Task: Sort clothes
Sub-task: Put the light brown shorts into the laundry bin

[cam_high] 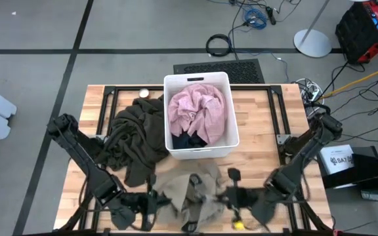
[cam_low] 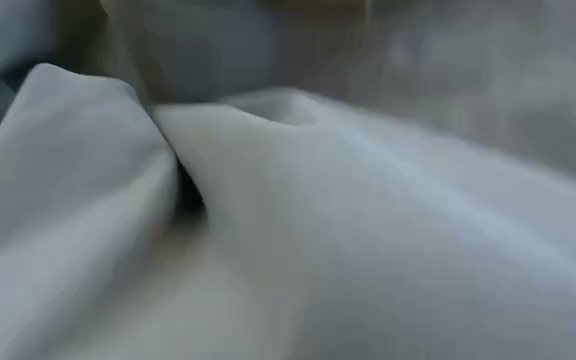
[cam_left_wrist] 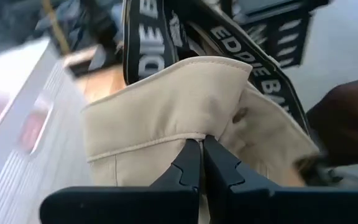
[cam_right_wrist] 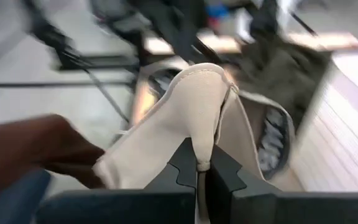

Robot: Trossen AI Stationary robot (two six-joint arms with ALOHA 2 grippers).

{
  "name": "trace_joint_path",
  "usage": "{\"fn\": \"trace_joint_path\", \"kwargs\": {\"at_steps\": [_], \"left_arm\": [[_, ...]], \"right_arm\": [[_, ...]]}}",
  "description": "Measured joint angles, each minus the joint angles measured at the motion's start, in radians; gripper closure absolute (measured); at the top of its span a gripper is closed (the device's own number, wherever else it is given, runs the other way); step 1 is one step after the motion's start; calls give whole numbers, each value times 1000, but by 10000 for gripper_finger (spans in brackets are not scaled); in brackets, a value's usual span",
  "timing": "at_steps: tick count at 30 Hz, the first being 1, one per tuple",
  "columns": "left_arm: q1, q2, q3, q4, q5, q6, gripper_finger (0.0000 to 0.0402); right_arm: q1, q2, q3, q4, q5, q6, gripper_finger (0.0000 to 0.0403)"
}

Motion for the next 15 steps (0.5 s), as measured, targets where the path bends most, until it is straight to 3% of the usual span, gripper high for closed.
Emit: {"fn": "trace_joint_path", "kwargs": {"at_steps": [3,7,12,15], "left_arm": [[28,5,0,-142,8,-121,398],[60,62,0,-288,70,-256,398],[82,154,0,-294,210,-247,392],[99,209,0,-296,245,-228,391]], "right_arm": [[-52,34,0,-109,-21,97,403],[-98,110,0,-134,-125,161,403],[-133,215,0,-168,-289,237,403],[-145,274,0,-211,-368,309,403]]}}
